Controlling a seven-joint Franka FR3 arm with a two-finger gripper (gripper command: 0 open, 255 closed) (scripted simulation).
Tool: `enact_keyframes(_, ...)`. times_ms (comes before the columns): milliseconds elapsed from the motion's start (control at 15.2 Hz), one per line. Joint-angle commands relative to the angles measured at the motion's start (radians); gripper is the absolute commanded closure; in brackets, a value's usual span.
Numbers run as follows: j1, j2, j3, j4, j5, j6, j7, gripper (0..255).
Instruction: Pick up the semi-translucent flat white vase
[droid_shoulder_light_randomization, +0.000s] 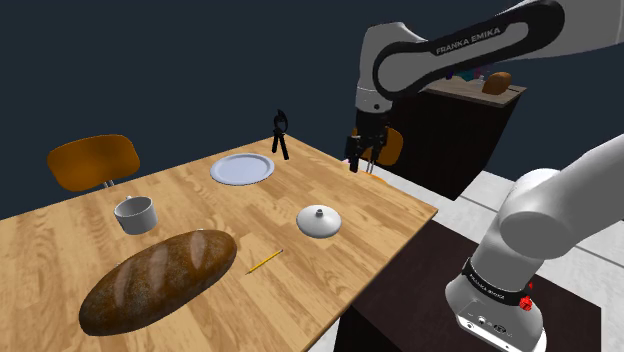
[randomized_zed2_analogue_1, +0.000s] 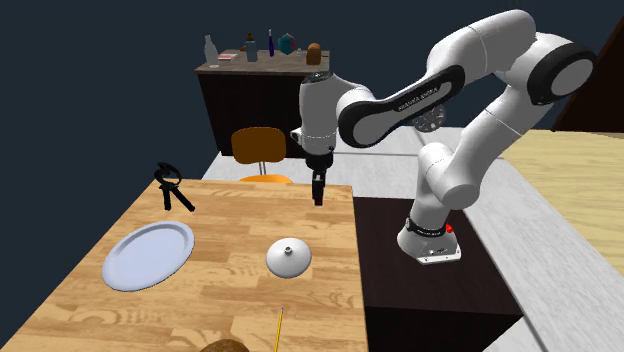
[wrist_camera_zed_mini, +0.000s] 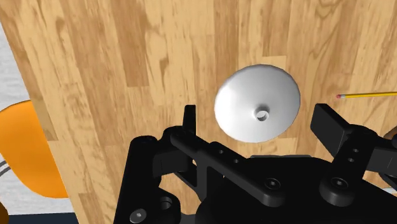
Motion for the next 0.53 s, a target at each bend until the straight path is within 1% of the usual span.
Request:
enact_keyframes(0, 0.003, 0.076, 0.013, 0.008, 0.006, 0.074, 0.011, 0)
enact_keyframes(462, 0.011, 0.336, 0.051, 0.043, 0.007, 0.309, 0.05, 0)
